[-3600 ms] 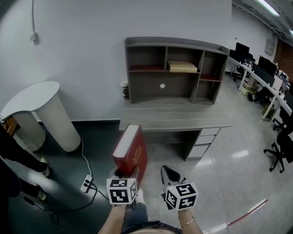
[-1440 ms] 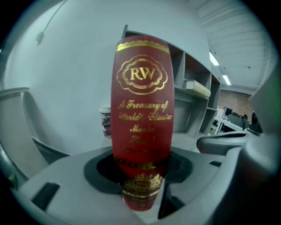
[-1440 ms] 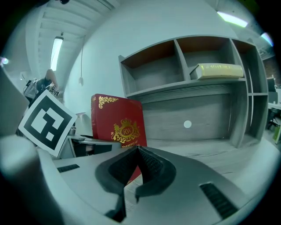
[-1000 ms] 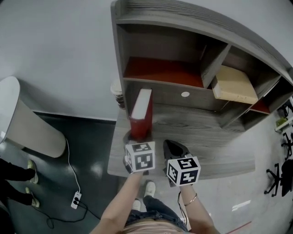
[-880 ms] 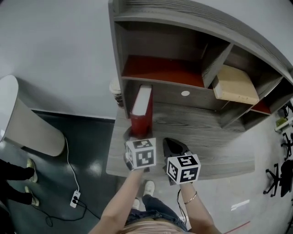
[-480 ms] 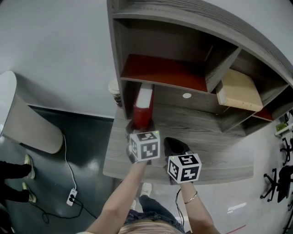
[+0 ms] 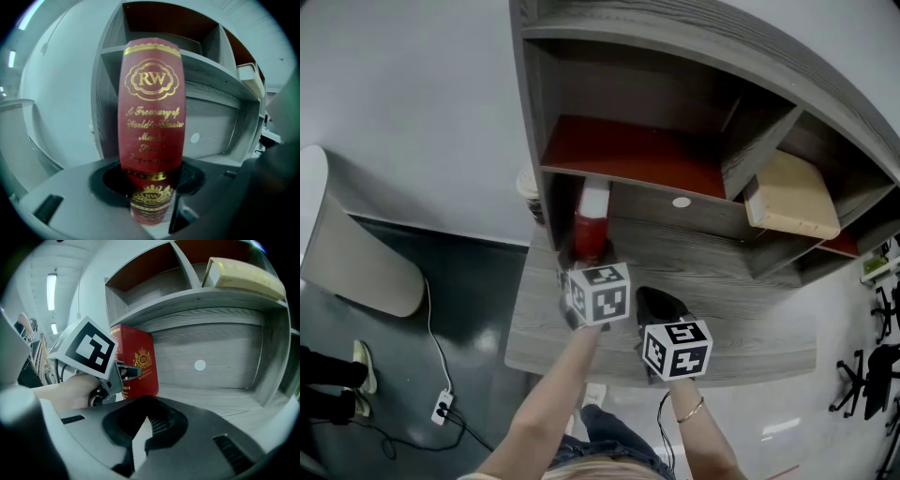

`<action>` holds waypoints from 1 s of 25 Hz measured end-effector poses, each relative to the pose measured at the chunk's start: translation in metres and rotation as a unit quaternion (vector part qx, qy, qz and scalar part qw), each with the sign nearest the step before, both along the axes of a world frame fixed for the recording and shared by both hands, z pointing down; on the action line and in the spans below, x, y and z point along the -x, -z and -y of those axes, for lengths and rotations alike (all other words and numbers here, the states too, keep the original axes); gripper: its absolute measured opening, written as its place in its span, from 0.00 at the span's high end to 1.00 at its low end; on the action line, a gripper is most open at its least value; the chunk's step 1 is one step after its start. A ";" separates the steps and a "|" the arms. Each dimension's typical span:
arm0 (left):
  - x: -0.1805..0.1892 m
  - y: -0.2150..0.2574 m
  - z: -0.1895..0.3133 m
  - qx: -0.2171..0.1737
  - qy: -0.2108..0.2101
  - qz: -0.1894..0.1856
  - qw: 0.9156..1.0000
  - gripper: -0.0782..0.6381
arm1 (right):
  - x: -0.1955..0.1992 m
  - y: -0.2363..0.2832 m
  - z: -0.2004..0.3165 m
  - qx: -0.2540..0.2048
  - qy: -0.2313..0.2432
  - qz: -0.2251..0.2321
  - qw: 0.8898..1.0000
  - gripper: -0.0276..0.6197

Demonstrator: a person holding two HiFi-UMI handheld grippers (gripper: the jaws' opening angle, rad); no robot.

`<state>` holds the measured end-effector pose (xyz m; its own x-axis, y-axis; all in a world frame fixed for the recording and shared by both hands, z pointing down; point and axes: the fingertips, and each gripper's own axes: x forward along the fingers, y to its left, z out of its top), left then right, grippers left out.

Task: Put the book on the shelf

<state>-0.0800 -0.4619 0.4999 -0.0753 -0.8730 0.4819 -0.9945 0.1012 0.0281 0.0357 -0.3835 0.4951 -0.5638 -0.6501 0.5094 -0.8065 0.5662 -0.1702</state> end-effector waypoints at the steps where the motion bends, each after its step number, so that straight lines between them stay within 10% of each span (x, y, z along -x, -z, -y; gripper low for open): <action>1: 0.000 -0.001 0.003 -0.001 0.001 0.002 1.000 0.57 | 0.000 -0.001 0.000 0.001 0.000 0.000 1.000 0.94; 25: 0.007 -0.020 0.040 0.000 0.001 0.014 1.000 0.57 | -0.011 -0.012 0.004 0.016 -0.011 -0.008 1.000 0.94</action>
